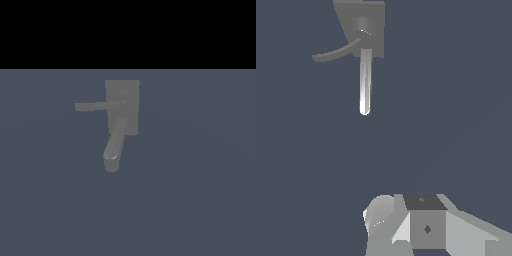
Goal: Turn on the faucet by rotating a designated handle.
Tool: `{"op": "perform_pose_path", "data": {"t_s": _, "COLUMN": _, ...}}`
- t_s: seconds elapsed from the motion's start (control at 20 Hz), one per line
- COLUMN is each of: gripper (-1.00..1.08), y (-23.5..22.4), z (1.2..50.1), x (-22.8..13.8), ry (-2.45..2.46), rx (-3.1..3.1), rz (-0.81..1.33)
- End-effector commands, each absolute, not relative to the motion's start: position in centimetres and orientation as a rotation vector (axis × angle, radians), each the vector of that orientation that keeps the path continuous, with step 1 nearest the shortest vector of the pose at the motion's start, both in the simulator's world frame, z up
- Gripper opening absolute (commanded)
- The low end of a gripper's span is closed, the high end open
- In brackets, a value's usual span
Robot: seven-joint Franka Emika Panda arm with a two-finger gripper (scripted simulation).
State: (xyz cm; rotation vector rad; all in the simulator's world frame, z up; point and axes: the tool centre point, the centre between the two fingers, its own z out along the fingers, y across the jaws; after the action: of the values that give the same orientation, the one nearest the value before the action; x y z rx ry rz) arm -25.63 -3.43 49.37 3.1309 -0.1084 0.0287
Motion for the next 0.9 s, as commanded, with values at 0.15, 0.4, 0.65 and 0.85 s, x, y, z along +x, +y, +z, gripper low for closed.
{"op": "perform_pose_path", "data": {"t_s": 0.15, "gripper": -1.0, "y": -3.5, "z": 49.5, "x": -25.6, "ry": -0.111, "rx": 3.121, "rz": 0.037}}
{"op": "perform_pose_path", "data": {"t_s": 0.4, "gripper": -1.0, "y": -3.9, "z": 50.3, "x": -25.4, "ry": -0.128, "rx": 3.061, "rz": 0.085}}
{"op": "perform_pose_path", "data": {"t_s": 0.65, "gripper": -1.0, "y": -4.5, "z": 51.9, "x": -25.1, "ry": -0.157, "rx": 2.943, "rz": 0.172}}
{"op": "perform_pose_path", "data": {"t_s": 0.85, "gripper": -1.0, "y": -4.9, "z": 54.0, "x": -24.8, "ry": -0.184, "rx": 2.805, "rz": 0.264}}
